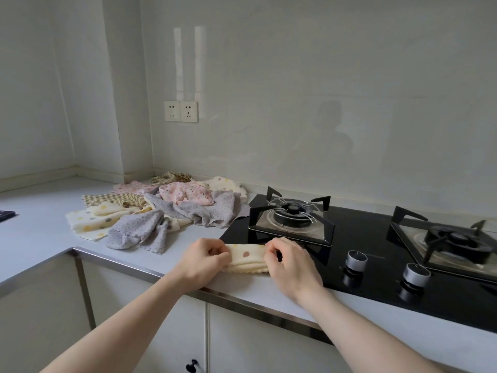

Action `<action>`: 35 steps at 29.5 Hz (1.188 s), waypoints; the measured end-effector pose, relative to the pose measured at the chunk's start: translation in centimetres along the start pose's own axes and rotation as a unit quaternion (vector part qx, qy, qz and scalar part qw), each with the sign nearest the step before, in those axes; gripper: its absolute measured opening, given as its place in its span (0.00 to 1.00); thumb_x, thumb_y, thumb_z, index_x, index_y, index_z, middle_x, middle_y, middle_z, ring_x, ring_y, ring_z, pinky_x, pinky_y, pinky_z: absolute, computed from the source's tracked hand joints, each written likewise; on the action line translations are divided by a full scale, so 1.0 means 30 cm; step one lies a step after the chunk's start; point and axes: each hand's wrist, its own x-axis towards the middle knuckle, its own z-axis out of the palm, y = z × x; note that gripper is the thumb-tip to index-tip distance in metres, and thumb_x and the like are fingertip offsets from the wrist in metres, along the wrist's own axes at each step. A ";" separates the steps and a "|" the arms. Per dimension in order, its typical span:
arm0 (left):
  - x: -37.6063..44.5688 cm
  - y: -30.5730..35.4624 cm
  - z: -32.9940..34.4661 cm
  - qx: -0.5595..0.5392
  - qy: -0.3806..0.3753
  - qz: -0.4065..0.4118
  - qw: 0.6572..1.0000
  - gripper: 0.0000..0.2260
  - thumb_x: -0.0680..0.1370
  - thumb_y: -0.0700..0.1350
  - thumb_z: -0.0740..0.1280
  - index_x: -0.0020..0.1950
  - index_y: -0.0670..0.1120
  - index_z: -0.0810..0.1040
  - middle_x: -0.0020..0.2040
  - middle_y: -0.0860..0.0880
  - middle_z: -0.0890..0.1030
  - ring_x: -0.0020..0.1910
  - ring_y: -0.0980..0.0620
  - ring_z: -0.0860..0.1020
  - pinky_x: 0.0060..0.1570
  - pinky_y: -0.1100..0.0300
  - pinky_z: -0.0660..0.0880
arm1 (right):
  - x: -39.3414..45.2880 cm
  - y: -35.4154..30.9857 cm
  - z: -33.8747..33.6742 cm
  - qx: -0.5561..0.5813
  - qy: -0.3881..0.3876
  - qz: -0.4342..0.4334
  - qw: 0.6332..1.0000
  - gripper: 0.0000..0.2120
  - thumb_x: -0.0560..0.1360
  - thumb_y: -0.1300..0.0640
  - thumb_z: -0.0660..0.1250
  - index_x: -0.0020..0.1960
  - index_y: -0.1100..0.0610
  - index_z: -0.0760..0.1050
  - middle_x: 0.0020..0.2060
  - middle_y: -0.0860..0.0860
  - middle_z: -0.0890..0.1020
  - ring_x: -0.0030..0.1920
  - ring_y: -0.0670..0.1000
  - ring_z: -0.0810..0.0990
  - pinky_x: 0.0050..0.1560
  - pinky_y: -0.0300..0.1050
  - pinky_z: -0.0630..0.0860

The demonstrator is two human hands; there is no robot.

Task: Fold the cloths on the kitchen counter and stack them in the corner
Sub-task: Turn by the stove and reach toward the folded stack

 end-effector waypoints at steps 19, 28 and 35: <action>-0.024 0.012 -0.021 -0.026 0.020 0.024 0.999 0.06 0.69 0.50 0.74 0.41 0.51 0.81 0.46 0.49 0.77 0.42 0.53 0.77 0.44 0.54 0.76 | -0.016 -0.026 -0.034 0.008 -0.047 0.015 0.999 0.09 0.73 0.44 0.66 0.52 0.40 0.72 0.47 0.36 0.77 0.51 0.44 0.73 0.50 0.42 0.72; -0.014 -0.014 -0.017 -0.110 -0.009 0.031 0.993 0.08 0.80 0.50 0.71 0.45 0.51 0.74 0.35 0.56 0.75 0.36 0.59 0.73 0.39 0.62 0.70 | 0.002 -0.007 -0.025 0.020 -0.064 0.038 0.997 0.09 0.75 0.39 0.65 0.52 0.40 0.71 0.46 0.38 0.76 0.51 0.41 0.72 0.51 0.42 0.74; -0.001 -0.029 -0.013 -0.062 0.008 0.011 0.998 0.14 0.79 0.56 0.69 0.48 0.46 0.73 0.36 0.51 0.75 0.35 0.51 0.73 0.39 0.52 0.73 | 0.023 0.015 -0.004 0.019 -0.114 0.076 0.990 0.13 0.72 0.33 0.63 0.55 0.35 0.69 0.49 0.34 0.75 0.54 0.38 0.71 0.51 0.37 0.72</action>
